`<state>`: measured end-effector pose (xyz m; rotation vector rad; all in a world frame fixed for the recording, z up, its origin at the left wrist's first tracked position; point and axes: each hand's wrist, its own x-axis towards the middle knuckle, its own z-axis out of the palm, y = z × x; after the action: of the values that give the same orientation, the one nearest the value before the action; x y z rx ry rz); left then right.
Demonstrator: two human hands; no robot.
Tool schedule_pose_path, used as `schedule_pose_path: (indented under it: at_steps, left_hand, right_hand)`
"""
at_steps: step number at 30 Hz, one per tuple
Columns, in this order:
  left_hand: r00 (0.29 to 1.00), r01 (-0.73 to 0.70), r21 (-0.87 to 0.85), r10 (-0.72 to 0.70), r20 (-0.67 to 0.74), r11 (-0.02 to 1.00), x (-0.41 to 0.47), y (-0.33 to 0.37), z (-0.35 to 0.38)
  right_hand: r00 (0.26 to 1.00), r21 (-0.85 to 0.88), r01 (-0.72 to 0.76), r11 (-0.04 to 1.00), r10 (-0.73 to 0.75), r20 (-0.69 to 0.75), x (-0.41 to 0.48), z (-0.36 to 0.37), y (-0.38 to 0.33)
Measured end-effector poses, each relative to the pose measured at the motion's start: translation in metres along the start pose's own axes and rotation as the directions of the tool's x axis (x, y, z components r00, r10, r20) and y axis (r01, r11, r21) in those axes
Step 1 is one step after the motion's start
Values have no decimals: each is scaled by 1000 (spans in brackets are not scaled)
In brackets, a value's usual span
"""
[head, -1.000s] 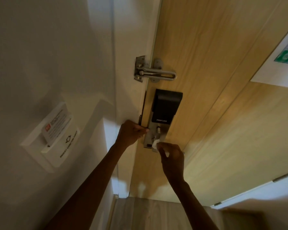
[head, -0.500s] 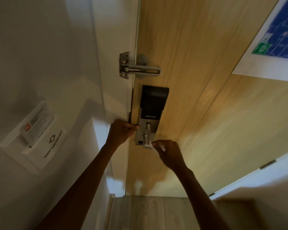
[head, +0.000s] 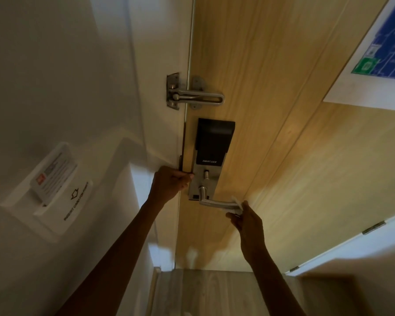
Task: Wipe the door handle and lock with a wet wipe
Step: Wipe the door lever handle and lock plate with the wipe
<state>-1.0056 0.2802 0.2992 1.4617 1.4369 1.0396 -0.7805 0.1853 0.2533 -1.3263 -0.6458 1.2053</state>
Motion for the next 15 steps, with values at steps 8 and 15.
schedule_pose_path:
  at_steps: [8, 15]
  left_hand:
    - [1000, -16, -4, 16, 2, 1000, 0, 0, 1]
    - [1000, 17, -66, -18, -11, 998, -2, -2, 2]
  right_hand:
    - [953, 564, -252, 786, 303, 4, -8, -1, 5]
    - [935, 694, -353, 627, 247, 253, -15, 38, 11]
